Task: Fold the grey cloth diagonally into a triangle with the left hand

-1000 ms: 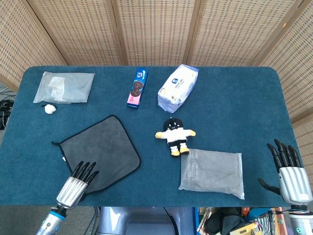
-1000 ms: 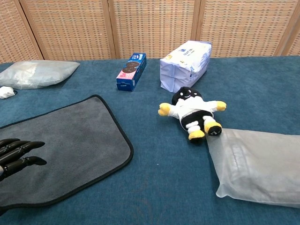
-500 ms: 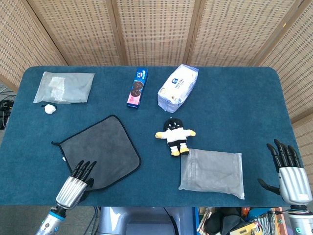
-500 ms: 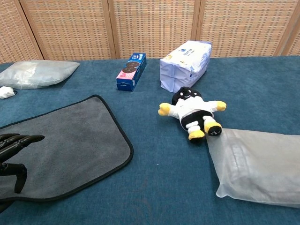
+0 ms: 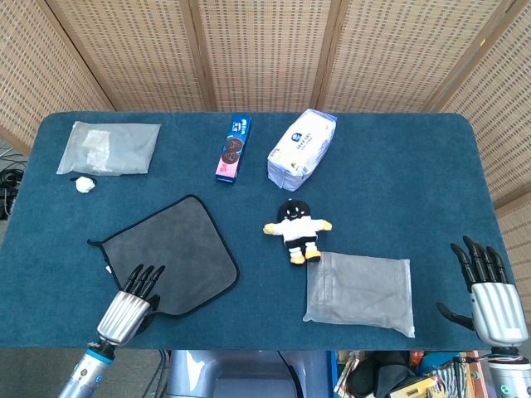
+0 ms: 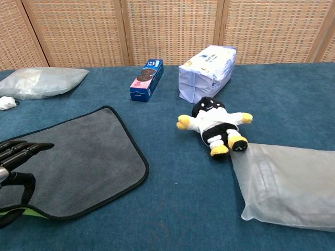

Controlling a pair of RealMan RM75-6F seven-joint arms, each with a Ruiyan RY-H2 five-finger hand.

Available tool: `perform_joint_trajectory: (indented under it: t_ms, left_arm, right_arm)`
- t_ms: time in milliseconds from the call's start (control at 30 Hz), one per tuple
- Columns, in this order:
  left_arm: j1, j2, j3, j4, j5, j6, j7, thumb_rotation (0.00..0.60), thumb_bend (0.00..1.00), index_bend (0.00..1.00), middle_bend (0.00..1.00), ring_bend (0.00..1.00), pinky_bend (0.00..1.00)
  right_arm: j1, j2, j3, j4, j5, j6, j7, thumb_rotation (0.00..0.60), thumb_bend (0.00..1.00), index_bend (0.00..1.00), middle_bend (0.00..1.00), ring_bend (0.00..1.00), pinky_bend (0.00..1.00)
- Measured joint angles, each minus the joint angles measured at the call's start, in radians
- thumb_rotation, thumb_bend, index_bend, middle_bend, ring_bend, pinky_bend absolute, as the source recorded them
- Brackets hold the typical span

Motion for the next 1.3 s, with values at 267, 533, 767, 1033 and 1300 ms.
perform_joint_trajectory:
  t_ms: [267, 533, 767, 1033, 1300]
  left_arm:
    - [-0.087, 0.008, -0.088, -0.029, -0.022, -0.052, 0.050, 0.600, 0.43, 0.67, 0.00, 0.00, 0.00]
    - [-0.178, 0.011, -0.160, -0.043, -0.049, -0.123, 0.142, 0.600, 0.42, 0.67, 0.00, 0.00, 0.00]
    - [-0.258, -0.009, -0.228, -0.008, -0.112, -0.191, 0.190, 0.600, 0.43, 0.67, 0.00, 0.00, 0.00]
    - [-0.338, -0.042, -0.277, 0.078, -0.174, -0.253, 0.197, 0.600, 0.43, 0.67, 0.00, 0.00, 0.00]
    - [-0.414, -0.107, -0.297, 0.180, -0.203, -0.288, 0.181, 0.600, 0.43, 0.67, 0.00, 0.00, 0.00]
  right_arm:
    - [0.005, 0.000, 0.003, 0.004, 0.012, -0.012, 0.010, 0.600, 0.00, 0.00, 0.00, 0.00, 0.00]
    - [0.009, 0.000, 0.006, 0.013, 0.027, -0.026, 0.020, 0.600, 0.00, 0.00, 0.00, 0.00, 0.00]
    - [0.012, 0.002, 0.011, 0.022, 0.043, -0.036, 0.043, 0.600, 0.00, 0.00, 0.00, 0.00, 0.00]
    - [0.023, -0.006, 0.015, 0.037, 0.064, -0.063, 0.046, 0.600, 0.00, 0.00, 0.00, 0.00, 0.00]
    - [0.029, -0.011, 0.020, 0.049, 0.080, -0.077, 0.051, 0.600, 0.00, 0.00, 0.00, 0.00, 0.00]
